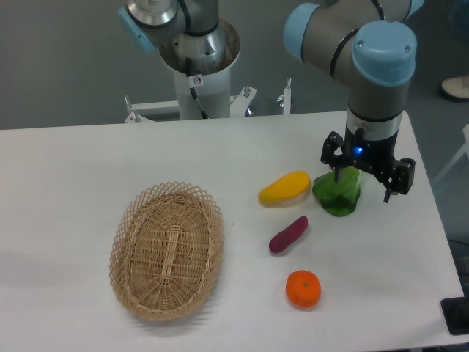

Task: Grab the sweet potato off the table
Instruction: 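Open the gripper to release the green bok choy onto the table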

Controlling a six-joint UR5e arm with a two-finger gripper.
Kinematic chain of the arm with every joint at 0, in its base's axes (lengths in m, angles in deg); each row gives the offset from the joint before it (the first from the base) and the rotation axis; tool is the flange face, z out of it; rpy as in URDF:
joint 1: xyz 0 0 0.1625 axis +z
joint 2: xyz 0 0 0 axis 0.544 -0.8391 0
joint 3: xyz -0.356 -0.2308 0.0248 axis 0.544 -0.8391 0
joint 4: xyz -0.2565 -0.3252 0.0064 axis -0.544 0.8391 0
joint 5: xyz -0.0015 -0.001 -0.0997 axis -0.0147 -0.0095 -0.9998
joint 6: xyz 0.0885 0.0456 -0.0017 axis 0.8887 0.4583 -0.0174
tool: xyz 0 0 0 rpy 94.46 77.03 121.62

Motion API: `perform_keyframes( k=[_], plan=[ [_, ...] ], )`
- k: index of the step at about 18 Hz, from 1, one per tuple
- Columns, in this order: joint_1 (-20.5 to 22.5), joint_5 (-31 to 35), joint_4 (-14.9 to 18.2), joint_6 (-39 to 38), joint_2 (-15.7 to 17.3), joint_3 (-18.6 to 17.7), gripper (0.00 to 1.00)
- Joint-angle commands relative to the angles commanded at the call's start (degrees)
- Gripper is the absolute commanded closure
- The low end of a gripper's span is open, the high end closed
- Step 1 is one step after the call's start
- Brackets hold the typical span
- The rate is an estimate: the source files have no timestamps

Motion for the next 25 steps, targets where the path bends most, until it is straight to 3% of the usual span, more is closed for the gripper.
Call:
perform_keyframes(
  k=[18,20,25],
  plan=[
    [-0.53,-0.18,0.35,-0.7,-0.35,-0.79,0.0],
    [-1.32,-0.17,0.18,-0.79,-0.7,-2.1,0.0],
    [-3.33,-0.09,-3.5,-3.95,-2.9,-4.56,0.0]
  ],
)
